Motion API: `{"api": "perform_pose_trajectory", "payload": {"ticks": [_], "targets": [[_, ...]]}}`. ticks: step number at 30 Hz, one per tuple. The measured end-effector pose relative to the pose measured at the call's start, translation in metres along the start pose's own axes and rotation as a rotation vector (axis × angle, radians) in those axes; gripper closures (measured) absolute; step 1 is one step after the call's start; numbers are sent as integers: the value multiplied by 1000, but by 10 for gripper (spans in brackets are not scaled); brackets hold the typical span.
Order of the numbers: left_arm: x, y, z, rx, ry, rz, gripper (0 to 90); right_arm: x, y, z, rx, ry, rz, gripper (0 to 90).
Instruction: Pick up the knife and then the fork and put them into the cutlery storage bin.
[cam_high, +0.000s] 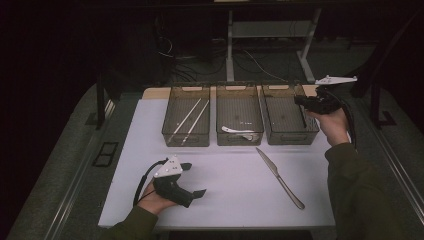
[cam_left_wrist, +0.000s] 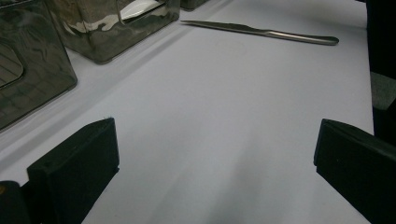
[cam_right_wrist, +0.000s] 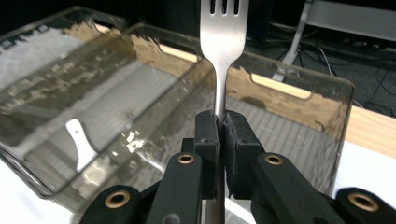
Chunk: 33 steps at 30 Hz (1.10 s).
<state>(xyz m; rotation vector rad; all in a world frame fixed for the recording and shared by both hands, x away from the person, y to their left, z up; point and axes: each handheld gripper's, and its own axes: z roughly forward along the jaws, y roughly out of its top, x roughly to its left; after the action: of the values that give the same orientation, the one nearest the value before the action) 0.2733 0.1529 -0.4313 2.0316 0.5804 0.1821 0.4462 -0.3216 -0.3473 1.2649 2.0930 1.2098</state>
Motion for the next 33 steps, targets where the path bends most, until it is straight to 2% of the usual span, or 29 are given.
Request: {"api": "perform_pose_trajectory", "payload": {"ticks": [2, 8, 16, 23, 28, 31, 33], "targets": [[0, 0, 0, -1, -1, -2, 0, -2, -3, 3, 27, -21, -13, 843], [0, 0, -1, -2, 1, -2, 0, -10, -18, 11, 86, -37, -5, 843], [0, 0, 0, 0, -1, -4, 0, -16, -34, 15, 161, -60, -29, 843], [-1, 0, 0, -1, -1, -5, 0, -16, -40, 19, 203, -64, -40, 843], [-1, 0, 0, -1, -2, -5, 0, -13, -38, 21, 238, -76, -68, 831], [-1, 0, 0, -1, -2, -5, 0, -12, -38, 22, 227, -78, -59, 713], [-1, 0, 0, -1, -2, -5, 0, -11, -38, 22, 231, -74, -63, 697]]}}
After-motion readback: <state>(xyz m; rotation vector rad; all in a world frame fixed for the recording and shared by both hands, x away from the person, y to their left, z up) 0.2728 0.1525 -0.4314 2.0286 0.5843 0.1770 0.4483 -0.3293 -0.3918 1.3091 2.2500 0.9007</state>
